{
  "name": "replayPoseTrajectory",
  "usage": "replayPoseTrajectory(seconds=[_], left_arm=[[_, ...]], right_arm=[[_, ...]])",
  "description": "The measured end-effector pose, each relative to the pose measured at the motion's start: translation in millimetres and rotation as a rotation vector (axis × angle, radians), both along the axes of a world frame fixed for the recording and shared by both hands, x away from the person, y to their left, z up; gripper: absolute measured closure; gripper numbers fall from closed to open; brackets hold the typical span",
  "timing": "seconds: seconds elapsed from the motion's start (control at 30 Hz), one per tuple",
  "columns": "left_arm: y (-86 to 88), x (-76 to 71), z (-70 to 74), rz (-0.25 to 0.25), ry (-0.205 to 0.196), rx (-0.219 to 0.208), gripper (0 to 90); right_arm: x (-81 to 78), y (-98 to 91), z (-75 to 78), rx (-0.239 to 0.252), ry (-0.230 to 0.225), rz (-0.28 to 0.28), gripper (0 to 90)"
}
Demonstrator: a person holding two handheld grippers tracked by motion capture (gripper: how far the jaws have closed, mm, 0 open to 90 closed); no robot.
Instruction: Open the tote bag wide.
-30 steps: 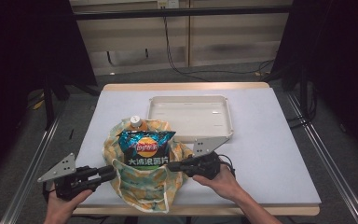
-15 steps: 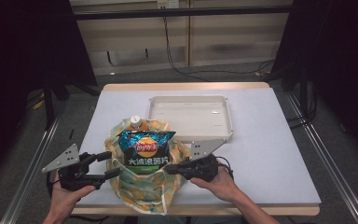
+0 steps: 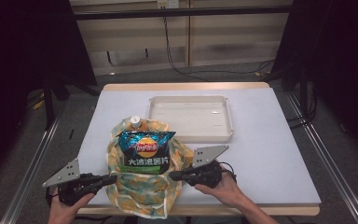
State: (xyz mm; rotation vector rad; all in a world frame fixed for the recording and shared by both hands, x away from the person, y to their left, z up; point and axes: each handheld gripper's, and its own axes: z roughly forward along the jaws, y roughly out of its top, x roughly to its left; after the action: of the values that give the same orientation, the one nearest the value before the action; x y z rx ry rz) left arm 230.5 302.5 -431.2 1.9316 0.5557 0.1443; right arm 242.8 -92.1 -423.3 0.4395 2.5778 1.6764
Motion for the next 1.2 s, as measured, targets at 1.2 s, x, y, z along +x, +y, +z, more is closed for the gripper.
replayPoseTrajectory(seconds=[1.2], left_arm=[[-6.6,10.8,-30.8,-0.009,0.096,0.117,75.5]], right_arm=[[-3.5,-4.0,-49.0,-0.131,0.055,0.008,79.8]])
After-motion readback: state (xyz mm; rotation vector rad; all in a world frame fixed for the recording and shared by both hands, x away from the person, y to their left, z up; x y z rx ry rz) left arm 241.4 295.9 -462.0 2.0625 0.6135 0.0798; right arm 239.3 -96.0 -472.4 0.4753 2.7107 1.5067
